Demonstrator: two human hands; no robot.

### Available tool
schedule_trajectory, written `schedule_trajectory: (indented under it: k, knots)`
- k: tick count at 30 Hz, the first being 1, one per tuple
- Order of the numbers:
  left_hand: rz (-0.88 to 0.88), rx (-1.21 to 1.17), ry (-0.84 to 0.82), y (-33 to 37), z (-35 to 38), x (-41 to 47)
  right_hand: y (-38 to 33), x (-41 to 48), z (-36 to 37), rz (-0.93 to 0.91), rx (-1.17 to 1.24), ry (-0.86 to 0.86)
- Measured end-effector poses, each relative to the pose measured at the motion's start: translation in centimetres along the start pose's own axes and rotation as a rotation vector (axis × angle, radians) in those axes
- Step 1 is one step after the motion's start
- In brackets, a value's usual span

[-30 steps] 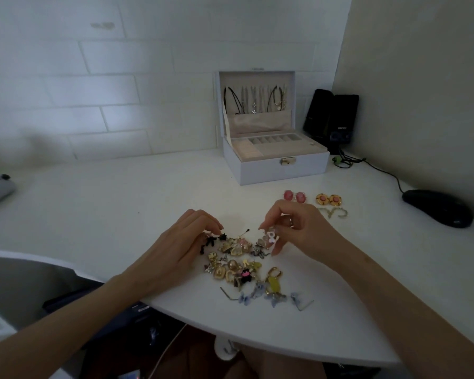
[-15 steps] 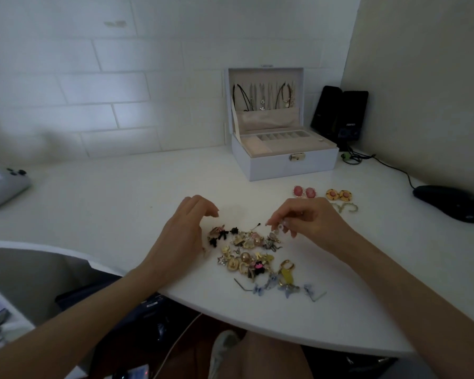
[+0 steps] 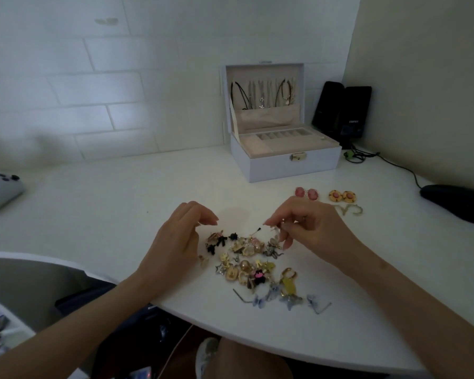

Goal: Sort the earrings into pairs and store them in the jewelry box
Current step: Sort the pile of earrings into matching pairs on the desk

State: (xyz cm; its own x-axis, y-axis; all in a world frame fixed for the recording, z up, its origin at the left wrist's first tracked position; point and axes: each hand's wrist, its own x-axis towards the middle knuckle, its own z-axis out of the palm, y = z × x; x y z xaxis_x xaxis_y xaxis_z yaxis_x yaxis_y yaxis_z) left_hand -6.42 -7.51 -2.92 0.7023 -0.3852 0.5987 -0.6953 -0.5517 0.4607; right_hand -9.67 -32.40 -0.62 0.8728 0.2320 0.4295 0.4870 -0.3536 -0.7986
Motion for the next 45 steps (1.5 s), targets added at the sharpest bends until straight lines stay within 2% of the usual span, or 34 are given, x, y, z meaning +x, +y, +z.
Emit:
schedule_trajectory:
  k: [4, 7, 9, 12, 13, 15, 22, 26, 28, 30, 37, 40, 45]
  knots:
    - [-0.192, -0.196, 0.042, 0.6, -1.2, 0.2, -0.2, -0.1, -0.2, 0.017, -0.069, 0.014]
    - [-0.32, -0.305, -0.045, 0.4, -2.3, 0.1, -0.3, -0.1, -0.2, 0.057, -0.161, 0.079]
    - [-0.335, -0.301, -0.156, 0.2, -3.2, -0.1, -0.7, -0.1, -0.3, 0.102, -0.135, 0.116]
    - [-0.302, -0.185, -0.407, 0.0, -3.7, -0.7, -1.3, 0.0, -0.5, 0.158, -0.028, 0.171]
    - [-0.256, -0.108, -0.444, -0.1, -3.5, -1.0, -1.3, 0.0, -0.6, 0.17, 0.001, 0.179]
    - [-0.112, 0.016, -0.434, -0.3, -2.9, -1.4, -1.4, 0.1, -0.7, 0.192, 0.034, 0.182]
    - [0.107, 0.014, -0.379, 0.7, -2.0, -0.5, -1.4, 0.1, -0.9, 0.222, 0.047, 0.203]
    - [0.159, -0.092, -0.292, 3.2, -1.7, 2.0, -2.2, 0.4, -2.3, 0.244, 0.065, 0.297]
    - [0.17, -0.11, -0.301, 4.8, -0.7, 3.8, -2.7, 0.6, -3.8, 0.303, 0.055, 0.346]
    - [0.177, -0.09, -0.357, 6.0, 1.3, 5.5, -3.0, 0.5, -5.8, 0.379, 0.013, 0.316]
    - [0.323, 0.127, -0.448, 9.9, 9.4, 10.1, -0.3, -2.0, -10.8, 0.589, -0.368, 0.259]
    - [0.339, 0.226, -0.465, 10.6, 12.2, 11.8, 1.6, -2.8, -11.3, 0.654, -0.331, 0.298]
    - [0.282, 0.208, -0.495, 10.6, 14.0, 12.8, 3.2, -2.8, -11.0, 0.649, -0.305, 0.329]
